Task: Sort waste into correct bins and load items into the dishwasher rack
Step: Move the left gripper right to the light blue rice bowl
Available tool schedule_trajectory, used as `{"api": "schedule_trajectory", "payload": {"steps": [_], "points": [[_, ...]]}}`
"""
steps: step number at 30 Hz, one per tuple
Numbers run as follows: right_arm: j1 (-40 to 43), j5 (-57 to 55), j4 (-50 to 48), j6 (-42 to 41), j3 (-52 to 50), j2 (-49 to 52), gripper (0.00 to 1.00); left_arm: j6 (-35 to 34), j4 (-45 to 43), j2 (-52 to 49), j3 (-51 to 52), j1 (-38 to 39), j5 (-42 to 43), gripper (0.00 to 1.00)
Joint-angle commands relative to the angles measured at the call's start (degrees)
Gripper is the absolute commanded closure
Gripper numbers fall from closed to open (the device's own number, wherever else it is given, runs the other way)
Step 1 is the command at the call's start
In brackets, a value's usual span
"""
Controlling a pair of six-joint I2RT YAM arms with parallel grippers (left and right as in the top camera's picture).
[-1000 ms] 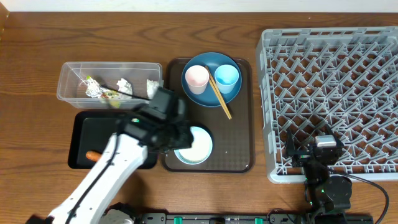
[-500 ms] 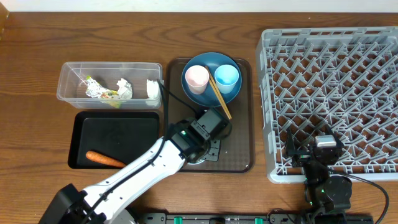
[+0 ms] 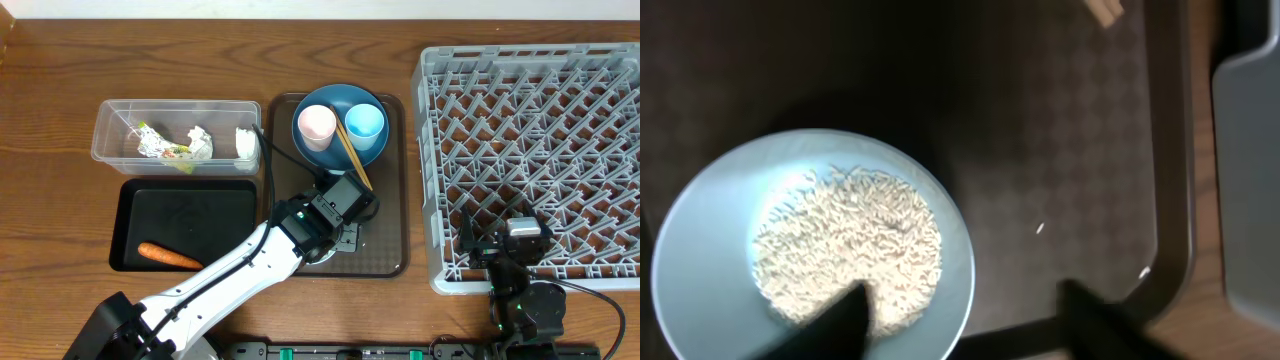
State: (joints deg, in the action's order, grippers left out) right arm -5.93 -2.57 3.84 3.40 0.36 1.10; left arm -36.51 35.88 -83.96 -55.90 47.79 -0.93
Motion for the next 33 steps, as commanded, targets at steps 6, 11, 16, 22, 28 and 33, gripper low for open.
{"api": "schedule_trajectory", "payload": {"steps": [6,11,16,22,28,33], "points": [[-1.6,-0.4,0.2,0.5,-0.1,0.1,0.01,-2.5,0.0,-0.3,0.6,2.0,-3.0,0.61],[-1.6,-0.4,0.2,0.5,-0.1,0.1,0.01,-4.3,0.3,-0.3,0.6,5.1,-6.1,0.6],[-1.6,-0.4,0.2,0.5,-0.1,0.1,0.01,-5.2,0.9,-0.5,0.6,6.6,-11.1,0.6],[-1.6,-0.4,0.2,0.5,-0.1,0.1,0.01,-5.2,0.5,-3.9,0.6,6.6,-11.6,0.6],[-1.6,-0.4,0.2,0.5,-0.1,0.1,0.01,-5.2,-0.5,-8.1,0.6,6.6,-11.6,0.6],[-1.6,-0.4,0.2,0.5,-0.1,0.1,0.01,-5.5,-1.0,-8.5,0.6,6.6,-11.5,0.6]]}}
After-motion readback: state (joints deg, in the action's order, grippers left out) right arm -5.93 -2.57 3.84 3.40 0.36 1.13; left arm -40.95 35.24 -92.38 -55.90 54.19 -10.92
